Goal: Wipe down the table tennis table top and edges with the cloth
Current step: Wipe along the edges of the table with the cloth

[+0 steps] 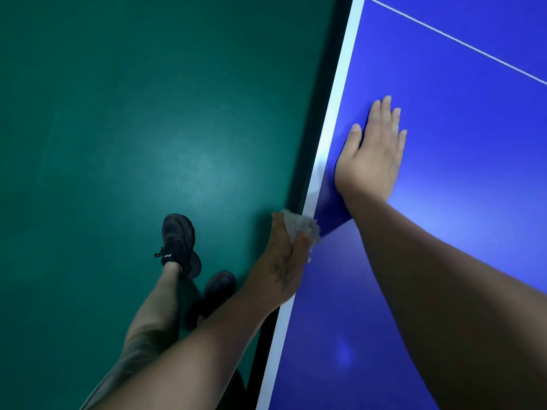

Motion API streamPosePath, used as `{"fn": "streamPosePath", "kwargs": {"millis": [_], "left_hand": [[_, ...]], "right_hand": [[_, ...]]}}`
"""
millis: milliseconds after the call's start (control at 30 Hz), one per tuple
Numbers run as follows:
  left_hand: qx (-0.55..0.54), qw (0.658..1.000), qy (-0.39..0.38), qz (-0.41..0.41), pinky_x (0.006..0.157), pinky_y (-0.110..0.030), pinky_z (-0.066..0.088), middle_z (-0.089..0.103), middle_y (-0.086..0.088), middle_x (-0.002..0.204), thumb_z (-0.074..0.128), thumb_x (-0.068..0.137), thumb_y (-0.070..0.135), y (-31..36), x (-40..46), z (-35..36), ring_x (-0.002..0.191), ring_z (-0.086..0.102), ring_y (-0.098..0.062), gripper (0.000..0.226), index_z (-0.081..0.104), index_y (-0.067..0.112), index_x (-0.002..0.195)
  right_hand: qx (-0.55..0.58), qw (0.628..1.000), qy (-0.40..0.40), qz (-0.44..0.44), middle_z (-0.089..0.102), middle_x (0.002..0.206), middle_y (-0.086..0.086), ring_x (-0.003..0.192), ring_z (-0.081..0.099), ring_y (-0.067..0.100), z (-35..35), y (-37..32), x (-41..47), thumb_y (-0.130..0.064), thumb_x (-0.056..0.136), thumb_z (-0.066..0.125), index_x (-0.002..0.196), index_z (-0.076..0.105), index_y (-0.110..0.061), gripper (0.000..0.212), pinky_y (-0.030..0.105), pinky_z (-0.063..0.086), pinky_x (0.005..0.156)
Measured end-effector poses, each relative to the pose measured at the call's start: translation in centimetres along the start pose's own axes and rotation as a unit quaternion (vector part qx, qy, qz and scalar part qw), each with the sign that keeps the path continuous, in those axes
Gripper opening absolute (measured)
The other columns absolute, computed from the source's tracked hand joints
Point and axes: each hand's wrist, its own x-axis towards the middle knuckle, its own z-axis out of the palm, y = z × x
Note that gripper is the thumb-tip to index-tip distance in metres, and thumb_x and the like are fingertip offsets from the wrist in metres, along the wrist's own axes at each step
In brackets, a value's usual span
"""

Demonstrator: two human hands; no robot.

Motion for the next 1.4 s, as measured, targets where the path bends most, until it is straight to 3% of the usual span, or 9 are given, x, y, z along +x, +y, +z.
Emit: {"fn": "streamPosePath", "kwargs": {"millis": [167, 333, 467, 567, 700, 933, 1067, 1233, 1400], "left_hand": [[0.028, 0.998, 0.029, 0.042, 0.095, -0.022, 0.043, 0.058, 0.009, 0.111, 0.037, 0.106, 0.052, 8.6, 10.9, -0.7, 0.091, 0.054, 0.004, 0.052, 0.057, 0.011, 0.131], [0.081, 0.996, 0.047, -0.007, 0.091, -0.037, 0.046, 0.064, -0.012, 0.124, 0.034, 0.085, 0.066, 14.3, 19.8, -1.3, 0.097, 0.059, -0.023, 0.071, 0.058, 0.015, 0.129], [0.049, 0.995, 0.035, 0.075, 0.073, -0.035, 0.049, 0.06, -0.003, 0.085, 0.039, 0.095, 0.053, 13.6, 18.4, -1.1, 0.073, 0.053, -0.014, 0.052, 0.061, 0.007, 0.103], [0.059, 0.998, 0.02, -0.025, 0.092, -0.031, 0.049, 0.065, -0.002, 0.124, 0.044, 0.098, 0.065, 11.0, 14.5, -1.1, 0.095, 0.066, 0.001, 0.067, 0.05, 0.014, 0.141], [0.099, 0.993, -0.025, -0.058, 0.12, -0.005, 0.011, 0.022, 0.007, 0.172, 0.042, 0.108, 0.06, 7.9, 10.7, -1.8, 0.158, 0.019, -0.006, 0.081, 0.015, 0.017, 0.171], [0.034, 0.999, -0.015, -0.013, 0.07, -0.014, 0.048, 0.065, -0.005, 0.101, 0.057, 0.102, 0.038, 12.2, 17.0, -1.9, 0.067, 0.061, 0.005, 0.037, 0.056, 0.008, 0.122], [0.026, 0.999, -0.012, 0.025, 0.063, -0.018, 0.049, 0.061, 0.002, 0.081, 0.046, 0.107, 0.01, 16.5, 21.7, -1.9, 0.058, 0.053, -0.002, 0.016, 0.06, 0.016, 0.105], [0.085, 0.996, 0.0, 0.0, 0.05, -0.006, 0.036, 0.048, 0.004, 0.079, 0.044, 0.113, 0.026, 20.0, 23.6, -2.6, 0.065, 0.042, -0.007, 0.033, 0.043, 0.027, 0.08], [0.031, 0.999, -0.015, 0.029, 0.067, -0.014, 0.05, 0.063, -0.004, 0.095, 0.047, 0.106, 0.011, 17.7, 20.2, -2.3, 0.071, 0.058, 0.004, 0.021, 0.058, 0.028, 0.103]], "right_hand": [[-0.008, 1.0, -0.006, 0.005, 0.025, 0.177, 0.0, 0.165, 0.016, 0.022, 0.0, -0.1, 0.3, -0.034, 0.112, 0.031, 0.168, 0.032, -0.013, 0.059, 0.045, 0.01, 0.135], [0.002, 1.0, -0.008, -0.002, 0.025, 0.177, 0.002, 0.165, 0.016, 0.024, 0.0, 0.1, 0.3, -0.031, 0.112, 0.033, 0.167, 0.033, -0.012, 0.058, 0.047, 0.011, 0.134], [-0.005, 1.0, -0.001, -0.002, 0.025, 0.177, 0.001, 0.166, 0.015, 0.022, -0.1, 0.0, 0.2, -0.032, 0.113, 0.033, 0.168, 0.032, -0.012, 0.058, 0.046, 0.011, 0.135], [-0.012, 1.0, 0.004, -0.006, 0.026, 0.177, 0.002, 0.165, 0.017, 0.022, -0.1, -0.1, 0.2, -0.031, 0.113, 0.035, 0.167, 0.034, -0.01, 0.058, 0.05, 0.015, 0.133], [-0.007, 1.0, -0.007, 0.001, 0.025, 0.177, 0.001, 0.166, 0.014, 0.02, 0.0, -0.2, 0.1, -0.029, 0.113, 0.037, 0.167, 0.033, -0.011, 0.058, 0.052, 0.016, 0.133], [0.0, 1.0, -0.006, 0.001, 0.028, 0.176, 0.001, 0.165, 0.018, 0.022, -0.2, -0.1, 0.4, -0.031, 0.111, 0.041, 0.166, 0.036, -0.012, 0.058, 0.052, 0.019, 0.133], [0.007, 1.0, -0.007, 0.001, 0.029, 0.176, 0.001, 0.165, 0.019, 0.021, -0.1, 0.1, 0.6, -0.03, 0.112, 0.039, 0.166, 0.036, -0.012, 0.057, 0.05, 0.018, 0.133], [0.022, 1.0, -0.009, 0.006, 0.029, 0.176, 0.0, 0.165, 0.019, 0.021, -0.2, 0.1, 0.6, -0.031, 0.112, 0.042, 0.165, 0.038, -0.012, 0.057, 0.052, 0.019, 0.132], [0.021, 1.0, -0.017, 0.004, 0.029, 0.176, 0.001, 0.165, 0.019, 0.021, -0.4, 0.1, 0.7, -0.03, 0.111, 0.042, 0.166, 0.037, -0.012, 0.058, 0.053, 0.02, 0.132]]}}
